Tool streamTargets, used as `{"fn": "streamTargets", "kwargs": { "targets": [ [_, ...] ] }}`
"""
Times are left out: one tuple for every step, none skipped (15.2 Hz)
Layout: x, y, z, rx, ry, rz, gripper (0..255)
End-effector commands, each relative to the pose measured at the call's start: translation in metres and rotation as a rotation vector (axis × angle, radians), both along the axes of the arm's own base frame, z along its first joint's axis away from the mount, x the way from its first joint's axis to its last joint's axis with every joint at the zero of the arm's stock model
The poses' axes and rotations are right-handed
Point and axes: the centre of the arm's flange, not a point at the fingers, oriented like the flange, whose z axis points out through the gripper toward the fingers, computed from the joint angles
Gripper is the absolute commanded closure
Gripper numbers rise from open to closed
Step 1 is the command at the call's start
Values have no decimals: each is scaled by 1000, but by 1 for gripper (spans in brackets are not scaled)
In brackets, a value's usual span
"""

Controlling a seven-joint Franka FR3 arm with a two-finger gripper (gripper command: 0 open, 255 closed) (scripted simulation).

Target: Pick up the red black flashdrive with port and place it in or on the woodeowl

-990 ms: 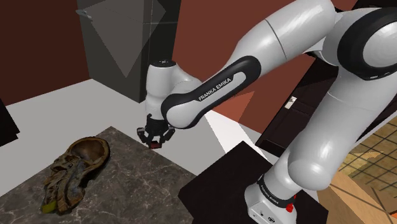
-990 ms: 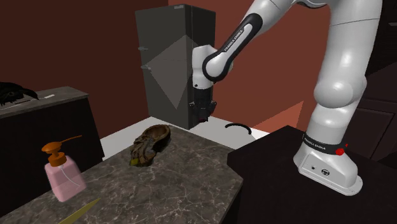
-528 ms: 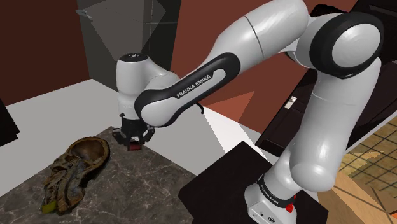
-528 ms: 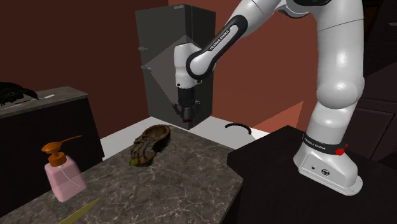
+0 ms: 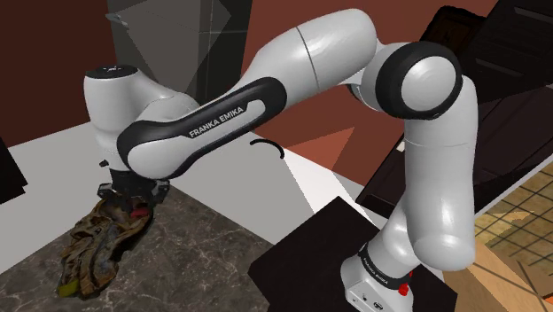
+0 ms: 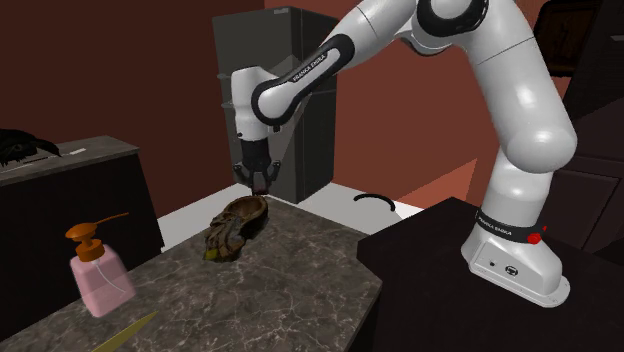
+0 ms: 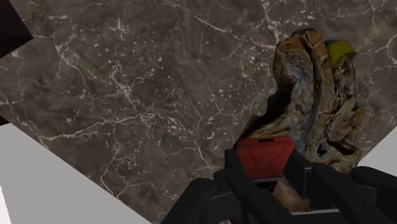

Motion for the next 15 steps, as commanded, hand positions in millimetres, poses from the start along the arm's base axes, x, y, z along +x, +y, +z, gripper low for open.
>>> {"fn": "streamTargets", "kwargs": {
  "targets": [
    [9, 23, 2, -1, 0, -1, 255],
    [14, 35, 3, -1, 0, -1, 255],
    [19, 48, 3, -1, 0, -1, 255],
    [23, 60, 4, -1, 0, -1, 255],
    [28, 72, 4, -1, 0, -1, 255],
    [32, 85, 5, -1, 0, -1, 255],
    [37, 98, 5, -1, 0, -1, 255],
    [37, 98, 0, -1, 0, -1, 255],
    [37, 98, -5, -1, 0, -1, 255],
    [37, 98, -11, -1, 0, -1, 255],
    [37, 98, -16, -1, 0, -1, 255],
    [37, 98, -21, -1, 0, -1, 255],
    [37, 98, -26, -1, 0, -1, 255],
    [37, 98, -32, -1, 0, -1, 255],
    [37, 98, -37, -1, 0, -1, 255]
  ]
}}
